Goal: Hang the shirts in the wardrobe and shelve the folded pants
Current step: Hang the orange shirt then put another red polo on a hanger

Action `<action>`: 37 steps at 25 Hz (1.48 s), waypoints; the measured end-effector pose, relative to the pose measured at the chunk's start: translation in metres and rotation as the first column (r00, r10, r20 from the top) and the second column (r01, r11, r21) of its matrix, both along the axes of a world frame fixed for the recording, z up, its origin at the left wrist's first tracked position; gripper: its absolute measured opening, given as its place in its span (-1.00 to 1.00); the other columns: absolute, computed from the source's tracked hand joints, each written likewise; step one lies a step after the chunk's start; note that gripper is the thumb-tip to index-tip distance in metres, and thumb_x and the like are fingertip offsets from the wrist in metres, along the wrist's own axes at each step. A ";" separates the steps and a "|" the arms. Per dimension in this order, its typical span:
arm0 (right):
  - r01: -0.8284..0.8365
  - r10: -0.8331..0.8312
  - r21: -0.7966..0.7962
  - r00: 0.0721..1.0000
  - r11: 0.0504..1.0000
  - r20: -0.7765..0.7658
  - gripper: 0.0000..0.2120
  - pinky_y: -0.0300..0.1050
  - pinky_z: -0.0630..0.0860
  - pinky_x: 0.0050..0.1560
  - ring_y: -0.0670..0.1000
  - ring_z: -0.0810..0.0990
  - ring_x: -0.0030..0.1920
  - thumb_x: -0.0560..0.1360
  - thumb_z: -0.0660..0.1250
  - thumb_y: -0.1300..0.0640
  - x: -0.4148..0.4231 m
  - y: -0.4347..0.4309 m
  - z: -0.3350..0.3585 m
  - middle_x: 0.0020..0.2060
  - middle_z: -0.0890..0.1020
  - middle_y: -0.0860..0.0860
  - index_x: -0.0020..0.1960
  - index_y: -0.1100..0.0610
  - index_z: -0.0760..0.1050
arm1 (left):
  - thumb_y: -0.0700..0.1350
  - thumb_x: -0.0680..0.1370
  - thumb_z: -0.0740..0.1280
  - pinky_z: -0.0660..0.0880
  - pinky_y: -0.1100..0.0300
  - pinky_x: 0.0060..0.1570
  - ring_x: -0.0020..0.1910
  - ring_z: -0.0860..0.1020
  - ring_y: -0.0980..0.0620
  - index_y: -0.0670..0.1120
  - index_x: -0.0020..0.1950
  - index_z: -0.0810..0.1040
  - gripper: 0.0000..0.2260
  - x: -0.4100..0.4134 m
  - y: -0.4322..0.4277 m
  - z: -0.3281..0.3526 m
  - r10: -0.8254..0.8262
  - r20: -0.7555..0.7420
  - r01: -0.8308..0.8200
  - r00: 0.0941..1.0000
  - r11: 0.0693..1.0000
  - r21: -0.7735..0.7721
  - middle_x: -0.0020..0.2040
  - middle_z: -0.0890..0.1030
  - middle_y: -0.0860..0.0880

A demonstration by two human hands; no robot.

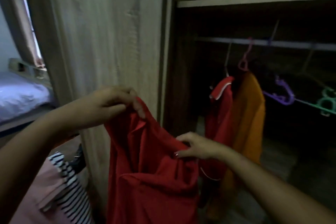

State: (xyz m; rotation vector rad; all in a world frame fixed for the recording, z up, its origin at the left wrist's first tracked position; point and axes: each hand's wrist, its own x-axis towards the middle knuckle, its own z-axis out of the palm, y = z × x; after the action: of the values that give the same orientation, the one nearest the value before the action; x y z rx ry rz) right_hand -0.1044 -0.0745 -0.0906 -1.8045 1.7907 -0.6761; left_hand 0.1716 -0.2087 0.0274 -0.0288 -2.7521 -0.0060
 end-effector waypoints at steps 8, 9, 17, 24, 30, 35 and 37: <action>0.272 -0.536 -0.670 0.815 0.691 -0.221 -0.81 -0.22 0.40 -0.25 -0.09 0.53 -0.31 0.32 0.44 0.25 -0.066 0.087 0.082 -0.35 0.56 -0.02 -0.35 0.04 0.48 | -0.05 0.61 0.13 0.46 0.08 0.19 0.35 0.42 -0.08 0.17 0.51 0.10 -0.52 -0.108 0.037 -0.066 0.485 0.219 -0.378 0.846 0.837 -0.395 0.54 0.10 -0.06; 0.243 -0.539 -0.702 0.809 0.670 -0.234 -0.85 -0.29 0.38 -0.25 -0.10 0.53 -0.30 0.32 0.43 0.25 -0.063 0.091 0.087 -0.35 0.55 -0.02 -0.33 0.08 0.49 | -0.06 0.59 0.15 0.48 0.06 0.19 0.35 0.42 -0.06 0.12 0.51 0.12 -0.51 -0.117 0.035 -0.070 0.477 0.163 -0.404 0.864 0.848 -0.344 0.53 0.14 -0.04; 0.316 -0.641 -0.757 0.748 0.572 -0.172 -0.92 -0.19 0.46 -0.10 -0.09 0.55 -0.15 0.47 0.34 0.18 -0.093 0.100 0.108 -0.20 0.58 -0.01 -0.19 0.07 0.56 | -0.07 0.58 0.22 0.50 0.28 -0.03 0.00 0.55 0.05 0.01 0.20 0.44 -0.80 -0.162 0.034 -0.073 0.290 -0.140 -0.275 0.947 0.954 0.115 0.14 0.38 0.05; 0.890 -0.943 -0.409 0.290 0.202 0.164 -0.46 0.07 0.44 0.19 0.22 0.46 0.26 0.44 0.30 0.36 -0.159 0.061 0.134 0.28 0.43 0.21 0.37 0.20 0.20 | -0.13 0.57 0.24 0.58 0.23 -0.14 -0.16 0.56 0.11 -0.03 0.27 0.39 -0.73 -0.165 0.048 -0.063 0.232 -0.105 -0.219 0.967 0.968 0.122 0.32 0.27 0.05; 0.880 -0.813 -0.455 0.364 0.141 0.453 -0.69 -0.11 0.51 -0.03 0.04 0.58 0.02 0.56 0.17 0.27 -0.178 0.050 0.124 0.09 0.57 0.11 0.28 0.14 0.43 | 0.12 0.49 0.31 0.52 0.45 -0.23 -0.11 0.47 0.31 0.29 0.06 0.44 -0.84 -0.164 0.026 -0.064 0.110 -0.149 -0.108 0.983 0.994 0.021 0.08 0.45 0.24; 0.778 -0.762 -0.606 0.492 0.168 0.420 -0.89 -0.33 0.41 -0.38 -0.18 0.52 -0.44 0.54 0.25 0.23 -0.164 0.072 0.064 -0.36 0.55 0.02 0.02 0.11 0.52 | -0.19 0.49 0.38 0.50 0.35 0.02 0.07 0.57 0.15 0.03 0.09 0.64 -0.78 -0.173 0.010 -0.055 0.148 -0.037 -0.140 0.988 0.978 0.154 0.12 0.55 0.09; 0.810 -0.793 -0.556 0.459 0.188 0.401 -0.92 -0.25 0.38 -0.38 -0.17 0.50 -0.46 0.54 0.26 0.23 -0.168 0.078 0.046 -0.39 0.55 0.02 -0.02 0.16 0.53 | -0.22 0.49 0.37 0.51 0.30 0.05 0.09 0.58 0.11 0.01 0.11 0.63 -0.77 -0.175 0.015 -0.050 0.127 -0.024 -0.120 0.992 0.974 0.193 0.12 0.57 0.06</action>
State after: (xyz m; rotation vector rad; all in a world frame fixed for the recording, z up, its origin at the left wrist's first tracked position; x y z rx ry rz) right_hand -0.2726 0.0031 -0.0448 -0.9178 2.6819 -2.0288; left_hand -0.0030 -0.1933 -0.0225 0.1927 -2.6991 -0.2331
